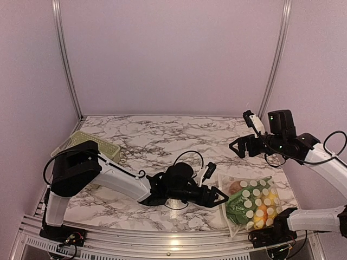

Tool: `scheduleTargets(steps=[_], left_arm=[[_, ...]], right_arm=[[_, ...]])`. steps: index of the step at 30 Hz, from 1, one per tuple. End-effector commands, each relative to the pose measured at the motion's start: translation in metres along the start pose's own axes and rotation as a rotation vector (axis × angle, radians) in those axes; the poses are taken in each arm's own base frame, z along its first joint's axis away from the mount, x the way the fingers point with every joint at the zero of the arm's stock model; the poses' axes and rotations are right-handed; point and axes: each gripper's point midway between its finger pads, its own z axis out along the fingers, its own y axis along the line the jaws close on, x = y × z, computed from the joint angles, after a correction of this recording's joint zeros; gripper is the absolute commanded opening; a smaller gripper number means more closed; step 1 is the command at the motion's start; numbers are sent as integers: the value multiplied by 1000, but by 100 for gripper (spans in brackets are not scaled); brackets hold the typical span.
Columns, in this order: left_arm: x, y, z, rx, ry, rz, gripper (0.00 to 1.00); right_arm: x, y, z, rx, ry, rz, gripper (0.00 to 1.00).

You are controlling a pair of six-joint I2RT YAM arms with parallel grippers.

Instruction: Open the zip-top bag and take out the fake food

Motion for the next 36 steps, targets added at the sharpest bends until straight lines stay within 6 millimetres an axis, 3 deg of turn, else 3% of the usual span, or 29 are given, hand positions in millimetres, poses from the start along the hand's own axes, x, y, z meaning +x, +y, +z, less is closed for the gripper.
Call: scheduleTargets(steps=[1,8,19,26,32,36], left_arm=[[9,-2,18,66,-6,-84,72],[27,7,40,85,14,-155,60],[19,23,57,61,-26,-204,47],[16,35,69,41,-36,-244,27],[0,51,52,33,-103,-290,2],[-17,58,30,-3,-135,-262,0]], right_arm=[[4,-5,1,15,8,-5,99],[3,-6,0,17,0,-1,99],[3,-9,1,22,-3,2,99],[2,-12,2,27,-5,5,99],[2,-12,2,27,-6,5,99],[0,-11,1,13,-13,4,99]])
